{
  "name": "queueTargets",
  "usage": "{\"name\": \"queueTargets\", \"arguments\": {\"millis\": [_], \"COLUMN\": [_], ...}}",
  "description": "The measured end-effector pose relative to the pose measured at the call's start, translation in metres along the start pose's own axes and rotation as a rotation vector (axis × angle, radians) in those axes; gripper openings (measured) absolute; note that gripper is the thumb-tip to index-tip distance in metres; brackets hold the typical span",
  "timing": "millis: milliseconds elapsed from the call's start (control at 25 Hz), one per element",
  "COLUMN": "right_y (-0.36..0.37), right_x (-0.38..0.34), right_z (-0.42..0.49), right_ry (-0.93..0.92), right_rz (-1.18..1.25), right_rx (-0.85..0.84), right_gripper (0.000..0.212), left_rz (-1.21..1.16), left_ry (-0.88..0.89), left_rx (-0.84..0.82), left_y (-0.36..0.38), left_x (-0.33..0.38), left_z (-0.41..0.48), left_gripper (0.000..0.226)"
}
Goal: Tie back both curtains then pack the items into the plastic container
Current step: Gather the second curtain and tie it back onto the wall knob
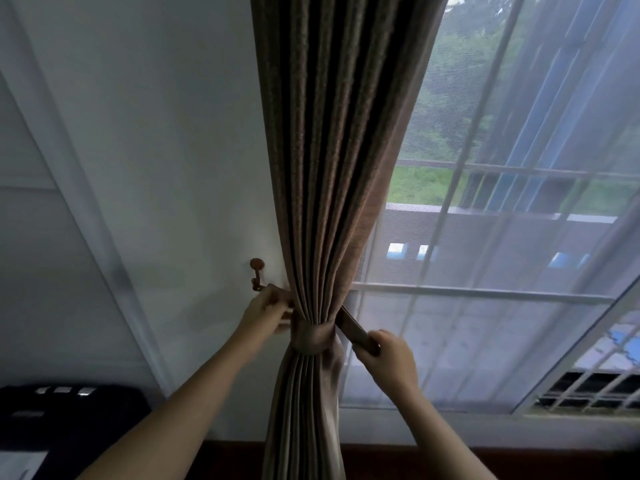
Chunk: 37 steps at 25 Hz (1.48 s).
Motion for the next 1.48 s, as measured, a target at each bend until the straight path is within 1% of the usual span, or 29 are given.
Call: {"name": "queueTargets", "arguments": {"millis": [40,80,160,240,280,320,360,440,480,520,560,600,640,680,760,800,880,920,1000,1080,1160,1200,1280,1320,1360,1440,1480], "right_y": [-0.003,-0.005,-0.001,0.015,0.023,0.032,0.037,0.047,0.053,0.054,0.051,0.049,0.051,0.056,0.072,0.084,0.097,0.103,0.12,0.134,0.142,0.143,0.138,0.133,0.126,0.112,0.11], "right_x": [0.004,0.005,-0.002,-0.018,-0.027,-0.034,-0.037,-0.041,-0.038,-0.031,-0.02,-0.004,0.014,0.025,0.03,0.029,0.019,0.016,0.02,0.026,0.03,0.028,0.022,0.017,0.014,0.014,0.015], "right_z": [-0.015,-0.031,-0.058,-0.075,-0.081,-0.087,-0.092,-0.101,-0.102,-0.101,-0.094,-0.082,-0.07,-0.057,-0.038,-0.029,-0.018,-0.014,-0.002,0.013,0.038,0.051,0.068,0.067,0.057,0.02,0.0], "right_ry": [0.001,-0.004,-0.05,-0.152,-0.182,-0.192,-0.206,-0.235,-0.22,-0.135,-0.006,0.126,0.251,0.339,0.435,0.446,0.43,0.427,0.443,0.463,0.461,0.446,0.398,0.376,0.357,0.296,0.258], "right_rz": [0.007,0.026,0.104,0.219,0.267,0.306,0.334,0.379,0.459,0.598,0.742,0.812,0.807,0.735,0.654,0.663,0.715,0.766,0.936,1.051,0.967,0.868,0.672,0.678,0.736,0.848,0.88], "right_rx": [0.047,0.086,0.136,0.13,0.11,0.07,-0.006,-0.228,-0.349,-0.399,-0.342,-0.219,-0.093,-0.03,-0.044,-0.072,-0.106,-0.112,-0.125,-0.179,-0.228,-0.251,-0.21,-0.158,-0.11,-0.044,-0.077], "right_gripper": [0.024,0.025,0.022,0.012,0.015,0.026,0.036,0.049,0.055,0.056,0.052,0.045,0.036,0.03,0.032,0.032,0.024,0.021,0.025,0.026,0.023,0.022,0.019,0.013,0.008,0.014,0.016], "left_rz": [0.033,0.089,0.291,0.491,0.555,0.605,0.647,0.695,0.699,0.699,0.697,0.695,0.7,0.708,0.731,0.74,0.758,0.77,0.789,0.792,0.775,0.762,0.746,0.738,0.73,0.728,0.733], "left_ry": [0.024,0.072,0.194,0.257,0.274,0.297,0.302,0.289,0.29,0.297,0.315,0.331,0.349,0.358,0.37,0.37,0.375,0.379,0.4,0.413,0.424,0.423,0.402,0.398,0.4,0.407,0.409], "left_rx": [0.022,-0.002,-0.051,-0.025,0.007,0.039,0.07,0.119,0.123,0.109,0.089,0.076,0.076,0.079,0.087,0.089,0.083,0.077,0.06,0.031,0.023,0.032,0.059,0.073,0.08,0.054,0.033], "left_y": [0.001,0.007,0.026,0.042,0.047,0.052,0.056,0.056,0.054,0.052,0.05,0.048,0.045,0.043,0.04,0.039,0.037,0.036,0.035,0.036,0.04,0.041,0.041,0.039,0.037,0.037,0.037], "left_x": [-0.014,-0.023,-0.031,-0.027,-0.023,-0.019,-0.016,-0.015,-0.016,-0.016,-0.015,-0.014,-0.013,-0.013,-0.014,-0.015,-0.014,-0.014,-0.016,-0.02,-0.019,-0.016,-0.012,-0.011,-0.01,-0.012,-0.013], "left_z": [-0.007,-0.018,-0.029,-0.031,-0.033,-0.036,-0.039,-0.043,-0.041,-0.04,-0.04,-0.041,-0.043,-0.045,-0.048,-0.047,-0.046,-0.045,-0.041,-0.036,-0.029,-0.024,-0.015,-0.012,-0.011,-0.011,-0.011], "left_gripper": [0.014,0.018,0.022,0.03,0.037,0.041,0.039,0.03,0.026,0.024,0.023,0.021,0.021,0.021,0.021,0.021,0.022,0.022,0.021,0.019,0.018,0.018,0.019,0.019,0.019,0.02,0.021]}}
Point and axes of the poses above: each hand's wrist, its own z-axis towards the middle knuckle, its own y-axis out of the palm, x = y × z, the point moved 7 cm from there along z, towards the middle knuckle, and after that the axes turned 5 degrees about z, right-handed, at the moved point
